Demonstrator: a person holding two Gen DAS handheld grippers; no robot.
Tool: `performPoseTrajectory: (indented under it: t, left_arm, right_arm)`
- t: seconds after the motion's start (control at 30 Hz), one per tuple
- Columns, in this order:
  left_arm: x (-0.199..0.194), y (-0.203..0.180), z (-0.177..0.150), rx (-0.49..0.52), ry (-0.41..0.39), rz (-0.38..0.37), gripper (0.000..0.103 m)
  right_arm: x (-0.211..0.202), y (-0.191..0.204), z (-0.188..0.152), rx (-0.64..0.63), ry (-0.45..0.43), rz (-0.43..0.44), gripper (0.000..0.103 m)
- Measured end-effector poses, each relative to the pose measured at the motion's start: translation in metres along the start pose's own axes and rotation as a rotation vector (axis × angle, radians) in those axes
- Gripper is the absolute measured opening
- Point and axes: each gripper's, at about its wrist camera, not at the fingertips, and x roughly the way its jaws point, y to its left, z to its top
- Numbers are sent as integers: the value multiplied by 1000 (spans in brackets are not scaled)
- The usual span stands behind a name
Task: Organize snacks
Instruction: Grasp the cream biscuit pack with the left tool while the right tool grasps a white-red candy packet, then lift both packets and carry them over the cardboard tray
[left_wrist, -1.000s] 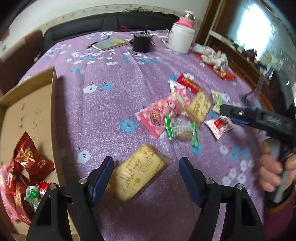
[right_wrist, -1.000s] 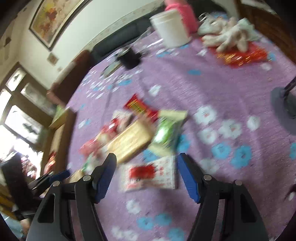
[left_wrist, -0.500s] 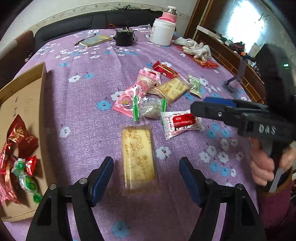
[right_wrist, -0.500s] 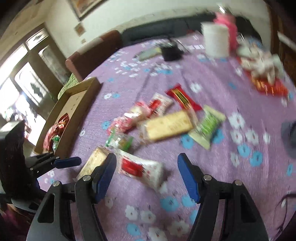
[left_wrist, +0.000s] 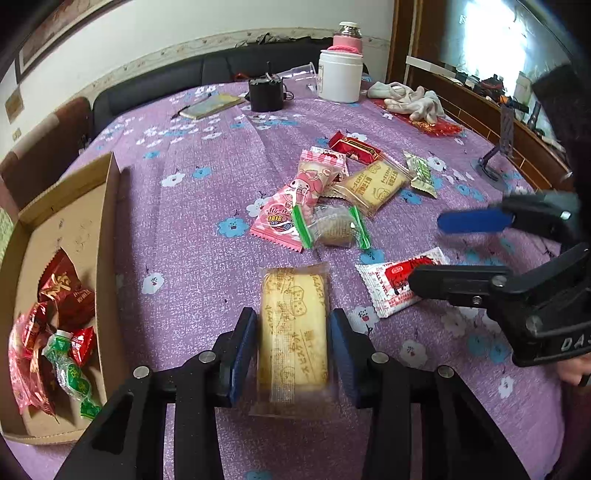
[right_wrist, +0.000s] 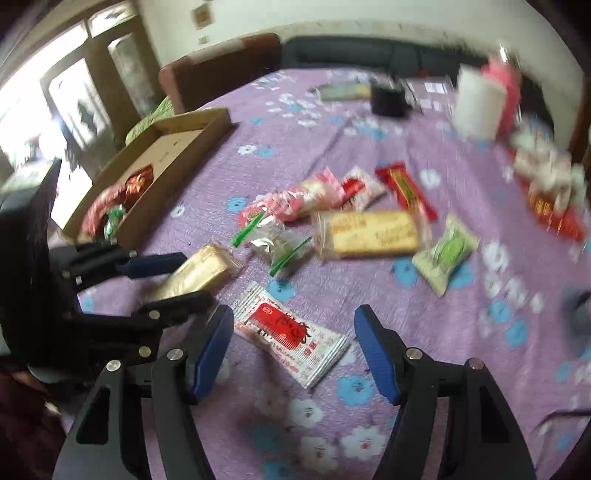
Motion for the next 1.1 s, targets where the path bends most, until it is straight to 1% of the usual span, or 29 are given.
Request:
performPoseTrajectory:
  t: [0.03,0.1,0.17,0.2,0.23,0.27,0.3,0.33,0.4,0.5,0.57,0.73,0.83,0.9,0.97,1.1]
  left_arm:
    - [0,1,-1,-3,-5,-2,43]
    - [-1,2,-1,-6,-7,-10,43]
    - [-1,0,-1,1,-11,-9,43]
    - [-1,0,-2,-4,-14,-10,43]
    - [-1,0,-2,-5,-17,-10,43]
    - [-2,0,-2,-4,-19,-10,43]
    - [-2,1,-3,-7,-21,-14,43]
    - [-2,1,-3,-10,-22,-16,43]
    - [-2,1,-3,-8,-23,-12,43]
    - [-2,1,-3,-17,-24,-8,43]
    - [-2,-1,-3,-17,-27,-2,45]
    - [0,-6,-3,-3,-30,8,59]
    - [1,-3,-4,-9,-37,7,63]
    - [0,-4,-5,-9,-43,8,63]
    - [1,-4,-4,-7,-42,8,63]
    - [1,-4,-4,-10,-43,11,64]
  right_arm:
    - [0,6,-2,-37,1,-1,67]
    - [6,17,-4,-96,9,-32,67]
    - [16,21,-6,-130,32,-64,67]
    - [20,20,-6,-135,42,-70,65]
    - [23,21,-8,-144,54,-65,57]
    - [21,20,-9,-141,43,-49,41]
    - [20,19,-10,-136,46,-41,36]
    - [19,18,-9,-126,56,-50,29]
    - [17,14,-10,-105,60,-50,27]
    - [18,0,-4,-4,61,-32,26]
    - [17,-2,-4,17,58,-34,26]
    - [20,6,-5,-20,55,-63,30]
    - [20,10,-6,-53,55,-92,32]
    - [19,9,-6,-45,58,-89,31]
    - [19,8,-6,-36,63,-98,27]
    - [19,12,-5,-26,64,-89,24]
